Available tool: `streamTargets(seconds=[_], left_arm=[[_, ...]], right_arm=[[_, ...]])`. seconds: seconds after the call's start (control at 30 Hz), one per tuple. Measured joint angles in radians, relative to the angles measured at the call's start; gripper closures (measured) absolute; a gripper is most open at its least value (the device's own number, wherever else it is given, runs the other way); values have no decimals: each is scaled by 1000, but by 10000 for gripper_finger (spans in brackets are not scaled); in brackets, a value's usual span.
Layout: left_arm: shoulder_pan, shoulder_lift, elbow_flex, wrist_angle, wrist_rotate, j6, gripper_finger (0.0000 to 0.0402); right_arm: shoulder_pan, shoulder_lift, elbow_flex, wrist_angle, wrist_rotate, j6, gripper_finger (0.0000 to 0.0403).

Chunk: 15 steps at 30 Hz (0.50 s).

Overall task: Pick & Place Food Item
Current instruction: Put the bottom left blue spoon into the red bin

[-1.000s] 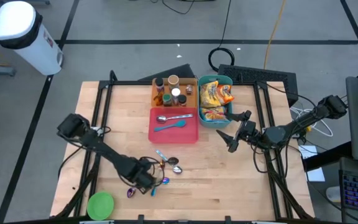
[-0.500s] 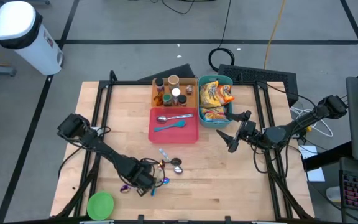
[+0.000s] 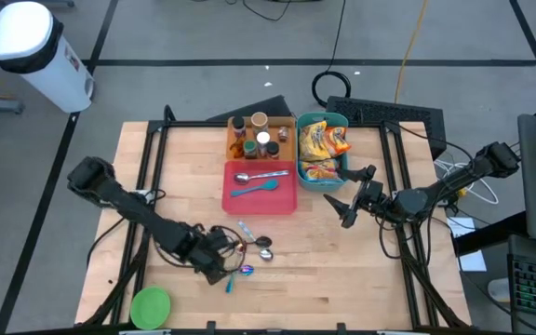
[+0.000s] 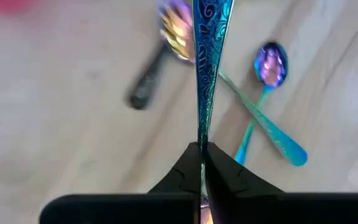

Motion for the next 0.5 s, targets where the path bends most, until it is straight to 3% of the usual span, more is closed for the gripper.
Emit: streamTargets(seconds=[0.27, 0.4, 0.5], left_arm=[[72, -176, 1, 48, -256, 290, 398], [175, -201, 1, 138, -274, 547, 398], [281, -201, 1, 249, -229, 759, 399]], right_arm=[[0, 0, 0, 0, 0, -1, 12], [0, 0, 0, 0, 0, -3, 12], [0, 0, 0, 0, 0, -3, 12]])
